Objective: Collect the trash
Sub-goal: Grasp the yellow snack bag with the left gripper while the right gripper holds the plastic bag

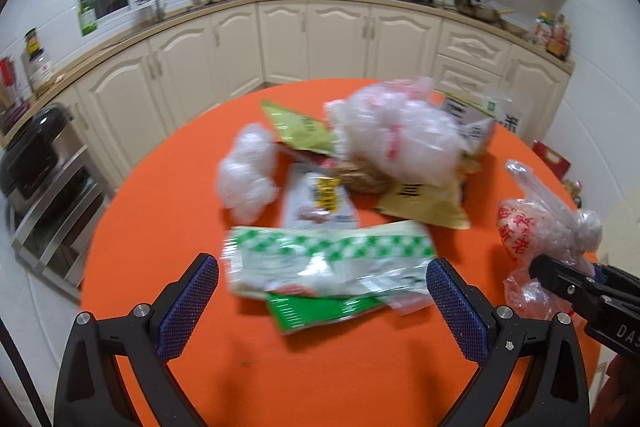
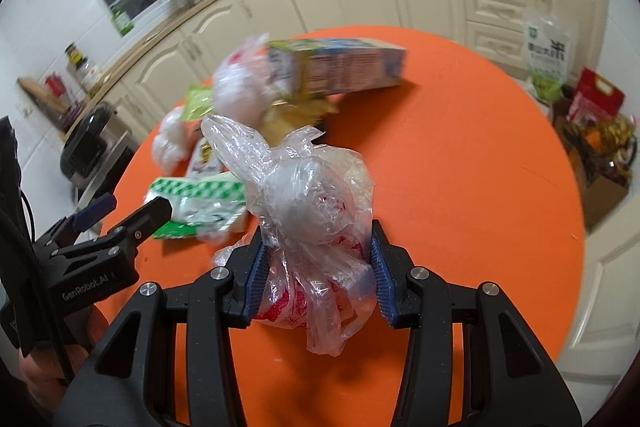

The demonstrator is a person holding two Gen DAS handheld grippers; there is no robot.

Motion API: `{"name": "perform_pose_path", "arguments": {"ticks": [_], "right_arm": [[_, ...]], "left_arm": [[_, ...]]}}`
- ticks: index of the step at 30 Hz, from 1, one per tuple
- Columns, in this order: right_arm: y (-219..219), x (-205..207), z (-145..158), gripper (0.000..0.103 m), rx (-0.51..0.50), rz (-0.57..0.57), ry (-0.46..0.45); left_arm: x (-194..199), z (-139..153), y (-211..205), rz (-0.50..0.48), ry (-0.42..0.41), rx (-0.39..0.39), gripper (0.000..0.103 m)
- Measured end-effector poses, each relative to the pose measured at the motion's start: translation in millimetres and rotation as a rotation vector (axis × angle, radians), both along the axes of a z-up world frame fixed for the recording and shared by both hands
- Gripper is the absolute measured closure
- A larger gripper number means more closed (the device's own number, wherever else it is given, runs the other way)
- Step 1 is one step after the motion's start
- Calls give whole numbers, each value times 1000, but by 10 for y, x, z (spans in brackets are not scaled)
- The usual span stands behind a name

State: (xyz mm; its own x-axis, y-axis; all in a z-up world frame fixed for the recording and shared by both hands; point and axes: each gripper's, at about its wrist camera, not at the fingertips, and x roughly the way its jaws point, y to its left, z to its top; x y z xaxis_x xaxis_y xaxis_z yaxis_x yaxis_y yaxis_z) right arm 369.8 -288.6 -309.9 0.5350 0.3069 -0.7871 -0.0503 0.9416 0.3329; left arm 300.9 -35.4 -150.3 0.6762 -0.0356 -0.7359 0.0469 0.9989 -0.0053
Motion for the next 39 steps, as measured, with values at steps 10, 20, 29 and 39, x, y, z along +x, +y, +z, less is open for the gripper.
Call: {"name": "perform_pose_path", "arguments": {"ticks": [10,20,29,39], "right_arm": [[-335,116,-55,60,20,-64,-14],[-562,234,-54,60,4,-126,-19],[-557,119,-23,60,-9,-136,-24],[-544,-200,123,60,-6,-151,-52]], "left_arm": [[531,-140,-490,-71,9,13,1],[1113,-414,-658,-146,76,-18,63],[1128,-397,-487,-182,36,-91,77],[513,-278,-287,-226,-9,-131,77]]}}
